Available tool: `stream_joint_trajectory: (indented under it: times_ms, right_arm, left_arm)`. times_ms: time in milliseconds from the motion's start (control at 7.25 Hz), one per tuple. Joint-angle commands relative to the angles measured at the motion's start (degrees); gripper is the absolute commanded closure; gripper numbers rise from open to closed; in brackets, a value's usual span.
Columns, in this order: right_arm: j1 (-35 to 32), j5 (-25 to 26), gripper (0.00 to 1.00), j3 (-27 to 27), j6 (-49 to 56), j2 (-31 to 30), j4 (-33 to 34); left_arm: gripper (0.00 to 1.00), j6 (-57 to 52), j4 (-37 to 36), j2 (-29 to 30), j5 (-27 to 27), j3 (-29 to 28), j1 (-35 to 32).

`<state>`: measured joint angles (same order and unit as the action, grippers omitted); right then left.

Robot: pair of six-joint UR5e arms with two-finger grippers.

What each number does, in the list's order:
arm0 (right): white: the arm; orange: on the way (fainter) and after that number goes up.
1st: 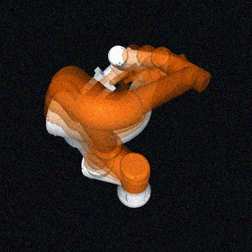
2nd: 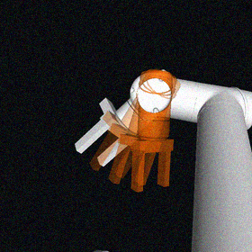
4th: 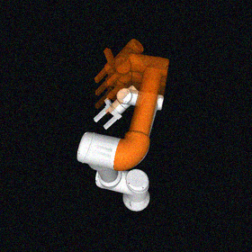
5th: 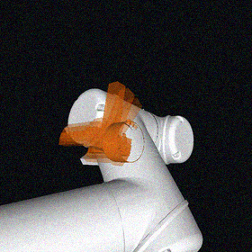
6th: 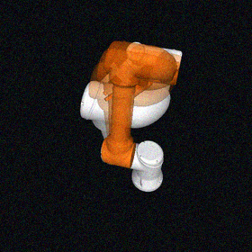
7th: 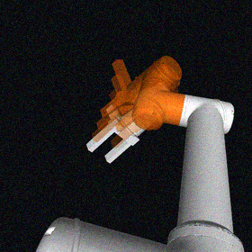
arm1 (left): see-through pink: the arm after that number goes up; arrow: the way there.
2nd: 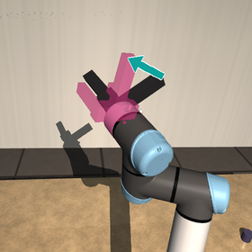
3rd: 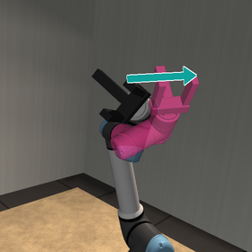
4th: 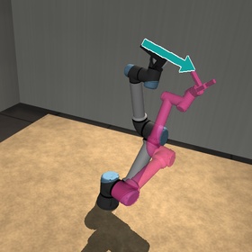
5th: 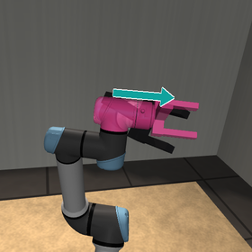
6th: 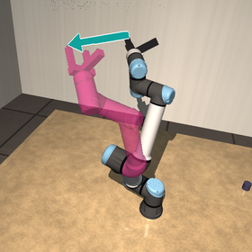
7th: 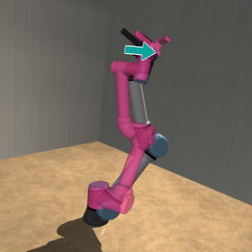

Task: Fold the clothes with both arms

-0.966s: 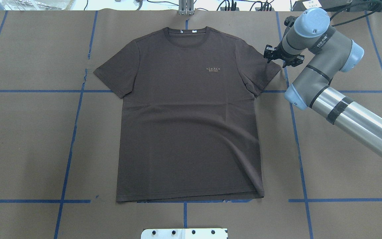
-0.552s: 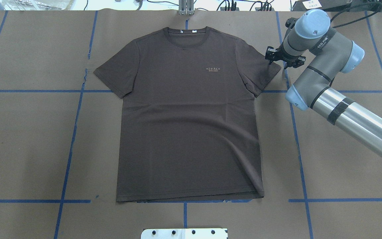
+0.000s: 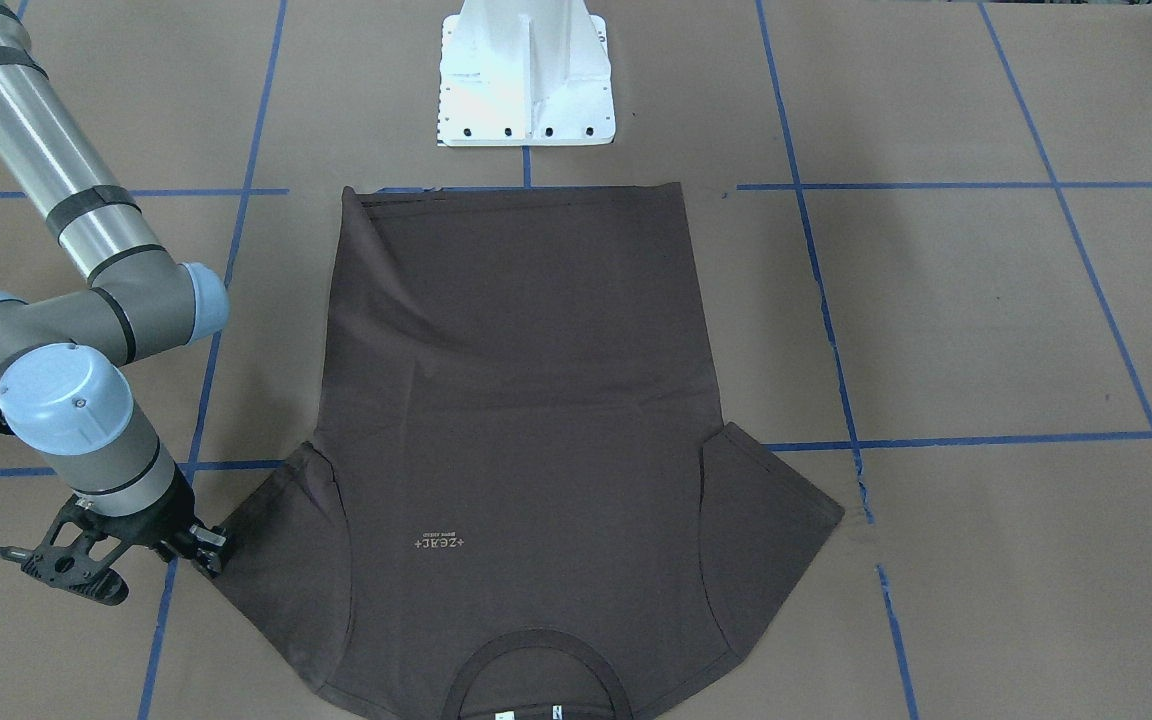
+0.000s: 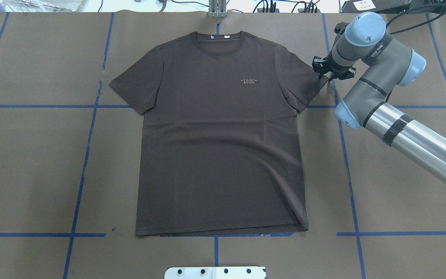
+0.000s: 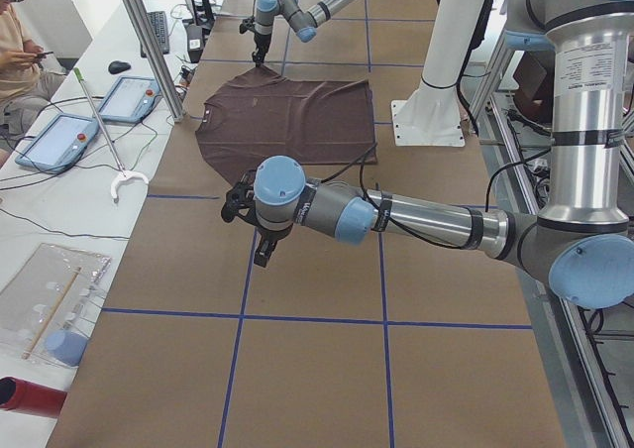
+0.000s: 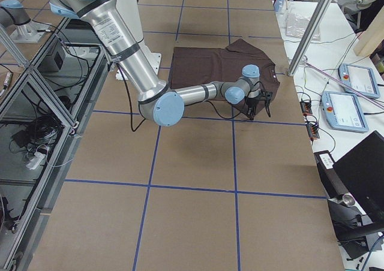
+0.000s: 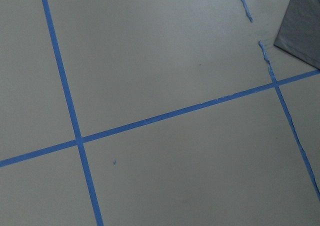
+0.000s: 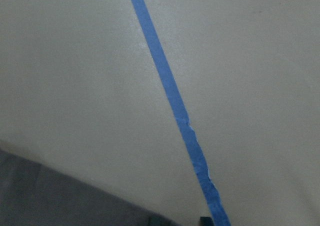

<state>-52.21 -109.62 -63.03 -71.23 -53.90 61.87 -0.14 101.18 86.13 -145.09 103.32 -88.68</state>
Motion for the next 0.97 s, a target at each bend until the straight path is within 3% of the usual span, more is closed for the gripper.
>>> stream_joint_trajectory:
  times_ms: [0,276,552,828]
  right_arm:
    - [0.00,-0.15,1.00,0.02,-0.05,0.20,0.00]
    - [0.00,-0.50,1.00,-1.64,-1.01,1.94,0.00]
    - [3.66,0.19,1.00,-3.06,-11.14,7.11,0.70]
    - [6.22,5.10,1.00,0.34,-15.69,12.21,0.53]
  left_arm:
    - [0.00,0.05,-0.02,0.00,-0.02,-0.05,0.00]
    - [0.00,0.05,-0.02,0.00,-0.02,-0.05,0.00]
    - [0.00,0.31,-0.02,0.00,-0.02,0.21,0.00]
    - [0.00,0.58,-0.11,0.00,-0.02,0.47,0.00]
